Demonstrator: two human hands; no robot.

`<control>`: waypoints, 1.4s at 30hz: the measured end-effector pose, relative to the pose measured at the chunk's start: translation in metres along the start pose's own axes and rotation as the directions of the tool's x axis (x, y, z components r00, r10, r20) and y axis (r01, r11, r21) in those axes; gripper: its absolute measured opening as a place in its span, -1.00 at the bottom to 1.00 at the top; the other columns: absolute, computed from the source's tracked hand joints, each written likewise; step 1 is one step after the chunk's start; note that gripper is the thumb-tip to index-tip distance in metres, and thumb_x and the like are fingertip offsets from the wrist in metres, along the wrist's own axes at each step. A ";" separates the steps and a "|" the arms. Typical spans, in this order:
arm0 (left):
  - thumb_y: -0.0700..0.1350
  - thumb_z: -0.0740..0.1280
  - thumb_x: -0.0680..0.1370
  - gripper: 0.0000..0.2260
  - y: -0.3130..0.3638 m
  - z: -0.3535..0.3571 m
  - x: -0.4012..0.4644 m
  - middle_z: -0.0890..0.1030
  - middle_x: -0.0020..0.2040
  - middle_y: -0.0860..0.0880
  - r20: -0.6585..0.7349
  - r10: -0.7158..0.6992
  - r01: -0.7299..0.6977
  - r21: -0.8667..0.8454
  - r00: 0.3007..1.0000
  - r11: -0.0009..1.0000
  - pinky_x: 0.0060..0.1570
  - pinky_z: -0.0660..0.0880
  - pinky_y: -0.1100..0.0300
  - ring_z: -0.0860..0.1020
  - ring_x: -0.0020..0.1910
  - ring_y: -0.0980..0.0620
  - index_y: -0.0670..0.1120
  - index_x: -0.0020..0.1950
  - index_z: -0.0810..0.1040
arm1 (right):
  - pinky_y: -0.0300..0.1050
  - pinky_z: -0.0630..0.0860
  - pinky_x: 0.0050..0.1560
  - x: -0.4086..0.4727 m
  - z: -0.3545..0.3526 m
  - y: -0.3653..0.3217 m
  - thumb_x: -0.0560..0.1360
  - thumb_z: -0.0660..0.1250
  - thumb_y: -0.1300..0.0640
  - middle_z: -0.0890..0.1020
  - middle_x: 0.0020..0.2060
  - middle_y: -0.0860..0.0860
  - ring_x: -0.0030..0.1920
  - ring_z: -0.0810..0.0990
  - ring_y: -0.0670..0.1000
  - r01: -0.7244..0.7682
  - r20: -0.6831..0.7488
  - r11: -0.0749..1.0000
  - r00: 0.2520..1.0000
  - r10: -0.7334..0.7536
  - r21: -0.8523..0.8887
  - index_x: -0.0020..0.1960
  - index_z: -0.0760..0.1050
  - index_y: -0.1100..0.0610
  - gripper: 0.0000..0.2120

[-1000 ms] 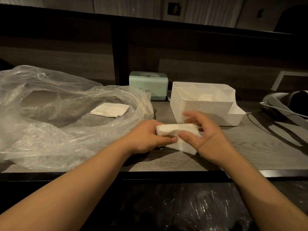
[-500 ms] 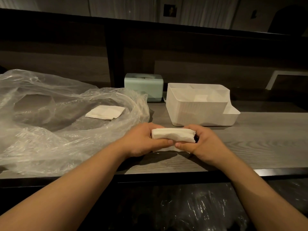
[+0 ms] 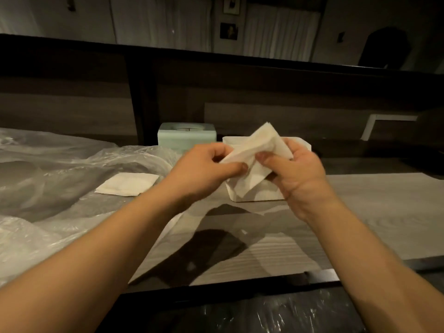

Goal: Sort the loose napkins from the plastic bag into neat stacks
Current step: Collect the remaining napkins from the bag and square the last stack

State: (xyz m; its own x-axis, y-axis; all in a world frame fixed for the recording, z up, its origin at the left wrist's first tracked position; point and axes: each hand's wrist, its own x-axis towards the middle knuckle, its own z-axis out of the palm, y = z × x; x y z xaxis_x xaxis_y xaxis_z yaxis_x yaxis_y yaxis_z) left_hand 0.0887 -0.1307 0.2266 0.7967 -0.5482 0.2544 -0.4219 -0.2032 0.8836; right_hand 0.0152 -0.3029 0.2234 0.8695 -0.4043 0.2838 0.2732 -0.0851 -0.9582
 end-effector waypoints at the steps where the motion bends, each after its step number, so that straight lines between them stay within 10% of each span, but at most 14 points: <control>1: -0.02 0.50 0.52 -0.94 0.008 -0.001 0.009 0.72 -0.16 0.15 -0.009 -0.011 0.011 -0.012 1.000 1.000 -0.13 0.50 0.18 0.64 -0.21 0.25 0.07 -0.03 0.68 | 0.07 0.68 0.05 0.010 0.001 -0.007 0.45 0.52 0.17 0.74 -0.01 0.02 0.02 0.74 0.02 0.011 -0.036 1.000 0.999 -0.011 0.023 0.16 0.59 0.05 -0.70; 10: 0.05 0.50 0.54 -0.77 0.032 0.009 0.091 0.64 -0.07 0.09 -0.035 -0.230 0.230 0.009 0.973 0.973 -0.35 0.41 0.28 0.58 -0.14 0.14 -0.05 0.08 0.64 | 0.01 0.70 -0.05 0.100 -0.011 -0.029 0.55 0.45 0.12 0.72 0.03 0.02 -0.02 0.74 0.01 -0.057 -0.003 0.993 0.998 0.057 -0.102 0.18 0.57 0.08 -0.78; 22: 0.03 0.44 0.57 -0.77 -0.012 0.021 0.112 0.61 0.07 0.04 -0.133 -0.287 0.305 0.147 0.949 0.941 -0.04 0.54 0.11 0.57 0.02 0.05 -0.01 0.19 0.61 | 0.10 0.70 -0.03 0.136 -0.014 0.003 0.51 0.49 0.12 0.73 -0.02 0.06 -0.06 0.75 0.06 -0.334 0.040 0.844 0.922 0.385 -0.420 0.23 0.55 0.13 -0.68; 31: 0.00 0.34 0.64 -0.92 -0.027 0.001 0.081 0.62 -0.01 0.06 -0.237 -0.217 0.232 0.038 0.947 0.972 -0.20 0.44 0.20 0.53 -0.06 0.11 0.06 -0.01 0.59 | -0.20 0.43 -0.35 0.131 -0.001 0.012 0.49 0.49 -0.16 0.64 -0.18 0.03 -0.21 0.61 -0.01 -0.215 0.004 0.551 0.930 0.369 -0.806 -0.01 0.56 0.15 -0.63; 42: -0.03 0.36 0.63 -0.87 -0.010 -0.047 0.042 0.63 -0.19 -0.02 -0.176 -0.122 0.098 -0.139 0.977 0.985 -0.27 0.46 0.26 0.50 -0.29 0.09 -0.01 0.05 0.69 | -0.02 0.59 -0.14 0.134 -0.003 0.026 0.45 0.41 -0.32 0.63 -0.29 0.02 -0.22 0.61 0.03 -0.059 -0.028 0.173 0.984 0.177 -0.983 -0.15 0.58 0.09 -0.55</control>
State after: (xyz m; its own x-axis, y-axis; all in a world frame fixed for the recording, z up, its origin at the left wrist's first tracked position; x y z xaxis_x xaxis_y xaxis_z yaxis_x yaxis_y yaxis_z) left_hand 0.1466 -0.1138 0.2469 0.9059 -0.3678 0.2099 -0.2776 -0.1413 0.9503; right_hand 0.1375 -0.3623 0.2363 0.8922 -0.4385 0.1085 -0.4089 -0.8861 -0.2183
